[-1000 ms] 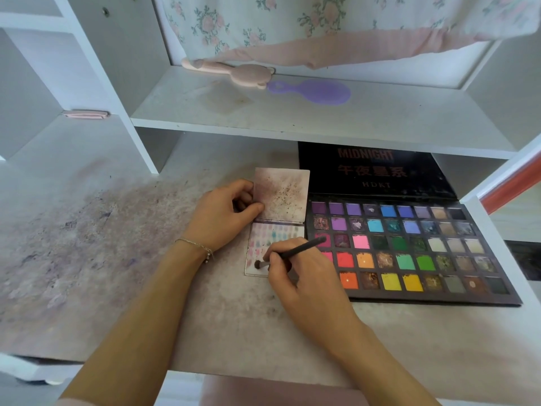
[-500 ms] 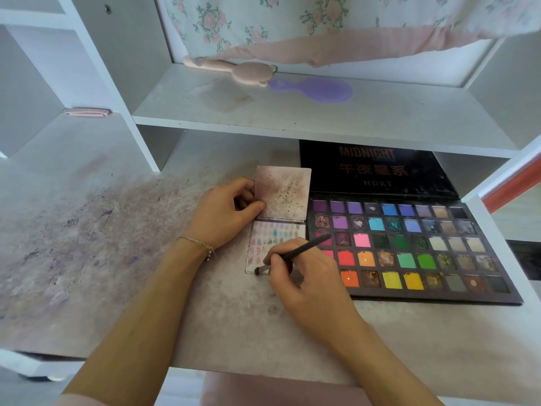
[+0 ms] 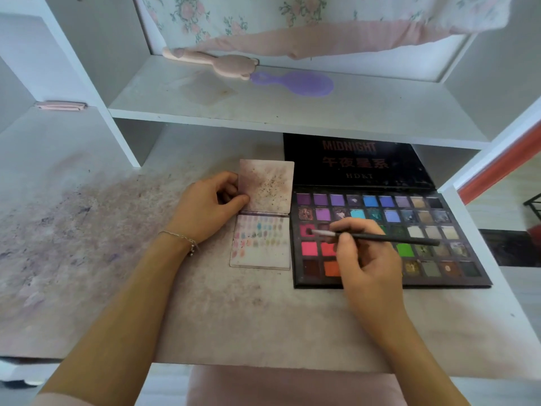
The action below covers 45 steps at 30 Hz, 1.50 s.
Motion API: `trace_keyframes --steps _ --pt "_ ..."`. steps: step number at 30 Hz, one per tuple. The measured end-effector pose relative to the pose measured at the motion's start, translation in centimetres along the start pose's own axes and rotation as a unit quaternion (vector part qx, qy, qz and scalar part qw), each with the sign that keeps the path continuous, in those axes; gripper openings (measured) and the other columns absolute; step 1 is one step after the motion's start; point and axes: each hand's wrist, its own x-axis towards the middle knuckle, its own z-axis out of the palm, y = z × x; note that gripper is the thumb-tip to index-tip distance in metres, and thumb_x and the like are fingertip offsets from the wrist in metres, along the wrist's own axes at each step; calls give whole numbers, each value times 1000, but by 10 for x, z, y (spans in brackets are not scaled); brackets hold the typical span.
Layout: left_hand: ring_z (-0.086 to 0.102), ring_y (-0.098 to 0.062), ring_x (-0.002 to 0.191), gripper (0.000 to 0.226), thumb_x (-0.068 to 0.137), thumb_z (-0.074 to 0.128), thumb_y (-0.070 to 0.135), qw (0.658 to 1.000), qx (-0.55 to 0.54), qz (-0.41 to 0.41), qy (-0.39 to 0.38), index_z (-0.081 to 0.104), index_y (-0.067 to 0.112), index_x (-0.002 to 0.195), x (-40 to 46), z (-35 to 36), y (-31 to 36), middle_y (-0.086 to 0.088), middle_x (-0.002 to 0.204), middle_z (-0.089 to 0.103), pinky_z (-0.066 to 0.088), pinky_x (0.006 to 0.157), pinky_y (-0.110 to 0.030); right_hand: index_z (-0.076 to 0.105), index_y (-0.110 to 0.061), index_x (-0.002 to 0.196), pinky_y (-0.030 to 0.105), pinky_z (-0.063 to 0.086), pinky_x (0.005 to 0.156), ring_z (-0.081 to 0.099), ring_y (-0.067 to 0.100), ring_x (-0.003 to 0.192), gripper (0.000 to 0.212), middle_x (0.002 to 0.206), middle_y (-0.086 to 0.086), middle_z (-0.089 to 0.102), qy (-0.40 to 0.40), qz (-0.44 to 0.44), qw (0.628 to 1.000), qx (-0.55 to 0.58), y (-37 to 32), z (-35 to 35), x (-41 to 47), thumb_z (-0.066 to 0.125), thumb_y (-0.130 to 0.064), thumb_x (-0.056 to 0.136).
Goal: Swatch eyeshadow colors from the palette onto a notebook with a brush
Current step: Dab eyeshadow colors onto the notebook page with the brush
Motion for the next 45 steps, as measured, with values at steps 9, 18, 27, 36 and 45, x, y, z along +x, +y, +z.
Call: trace_keyframes --steps 9,18,27,36,45 --pt "56 -18 77 18 79 68 17 1000 -3 -2 1 55 20 91 -1 1 1 8 75 57 38 73 -24 52 -29 77 7 43 56 55 0 65 18 76 -17 61 20 33 998 -45 14 -46 -13 46 -12 77" --pt "53 -3 71 19 80 67 17 1000 -4 8 -5 54 28 88 0 1 -1 15 74 57 37 64 -14 52 -31 72 2 39 55 57 -5 63 23 58 -7 58 9 -3 997 -76 13 -41 -12 48 -9 78" --pt "56 -15 73 17 80 68 18 1000 -10 -4 -6 56 24 90 0 1 -1 7 76 60 41 70 -25 50 -32 73 0 39 57 57 -10 69 12 65 -15 57 -5 -17 997 -81 11 -42 -12 39 -31 77" --pt "55 -14 72 17 80 68 16 1000 -8 -5 -5 54 23 89 -1 2 2 9 74 59 39 69 -25 50 -35 81 4 42 56 56 5 65 11 64 -4 58 18 -37 998 -56 8 -41 -12 42 -28 82" --pt "54 -8 70 18 79 68 17 1000 -6 1 -2 54 24 88 0 1 1 16 72 55 40 66 -16 50 -38 80 8 42 59 57 1 71 14 75 -8 60 -43 -12 998 -46 -5 12 -9 50 -25 85"
